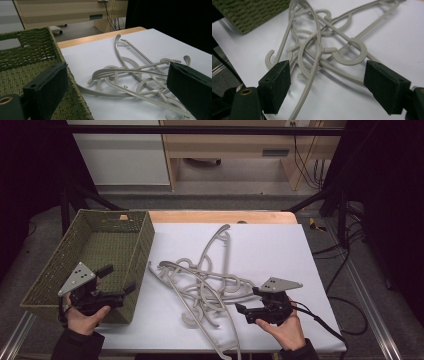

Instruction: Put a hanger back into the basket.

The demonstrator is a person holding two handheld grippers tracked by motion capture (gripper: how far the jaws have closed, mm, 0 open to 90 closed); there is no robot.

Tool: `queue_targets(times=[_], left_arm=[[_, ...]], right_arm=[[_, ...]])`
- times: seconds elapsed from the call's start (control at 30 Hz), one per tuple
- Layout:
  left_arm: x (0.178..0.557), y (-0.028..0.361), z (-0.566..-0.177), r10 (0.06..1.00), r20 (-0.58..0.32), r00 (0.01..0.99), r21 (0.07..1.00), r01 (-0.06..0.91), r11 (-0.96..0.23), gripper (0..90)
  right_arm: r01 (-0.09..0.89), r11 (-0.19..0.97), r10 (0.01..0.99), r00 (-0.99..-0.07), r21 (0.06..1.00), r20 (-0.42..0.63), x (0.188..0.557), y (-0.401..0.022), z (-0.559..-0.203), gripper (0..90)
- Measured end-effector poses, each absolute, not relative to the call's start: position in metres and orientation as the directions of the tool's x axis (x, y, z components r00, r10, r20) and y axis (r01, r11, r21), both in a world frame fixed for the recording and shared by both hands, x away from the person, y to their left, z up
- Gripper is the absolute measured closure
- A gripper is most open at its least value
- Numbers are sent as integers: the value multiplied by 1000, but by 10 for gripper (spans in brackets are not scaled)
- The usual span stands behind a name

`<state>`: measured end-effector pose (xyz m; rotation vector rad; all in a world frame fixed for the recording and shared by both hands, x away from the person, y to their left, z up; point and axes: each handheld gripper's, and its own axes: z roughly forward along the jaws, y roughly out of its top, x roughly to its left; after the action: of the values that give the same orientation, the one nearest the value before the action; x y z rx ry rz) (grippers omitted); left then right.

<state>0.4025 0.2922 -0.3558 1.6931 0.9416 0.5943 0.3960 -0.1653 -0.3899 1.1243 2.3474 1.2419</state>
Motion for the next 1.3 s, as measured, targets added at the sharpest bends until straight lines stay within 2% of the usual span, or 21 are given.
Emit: queue_targets(times=[0.47,0.67,0.83,0.87,0.9,1.0,1.03,1.13,1.3], left_arm=[[403,289,-357,819,-53,572,942,301,-150,37],[404,288,-358,818,-48,574,940,304,-158,38],[405,286,-359,817,-48,575,939,306,-160,38],[405,286,-359,816,-47,575,938,307,-162,38],[405,286,-359,815,-41,578,936,307,-171,38],[405,284,-360,815,-44,578,936,308,-168,39],[405,284,-360,814,-42,579,936,307,-170,39],[405,283,-360,814,-40,580,936,306,-172,39],[405,282,-360,813,-39,581,936,306,-174,40]], right_arm=[[611,436,718,-678,661,154,406,-131,-426,377],[664,436,724,-660,608,202,412,-122,-439,460],[682,451,722,-658,575,214,417,-118,-449,576],[682,451,722,-658,575,214,417,-118,-449,576],[703,441,730,-643,558,233,418,-117,-450,621],[719,436,737,-631,541,245,419,-116,-451,651],[735,425,740,-618,529,265,420,-115,-452,696],[726,438,720,-636,529,278,422,-117,-453,734],[766,398,754,-587,505,296,423,-118,-449,782]])
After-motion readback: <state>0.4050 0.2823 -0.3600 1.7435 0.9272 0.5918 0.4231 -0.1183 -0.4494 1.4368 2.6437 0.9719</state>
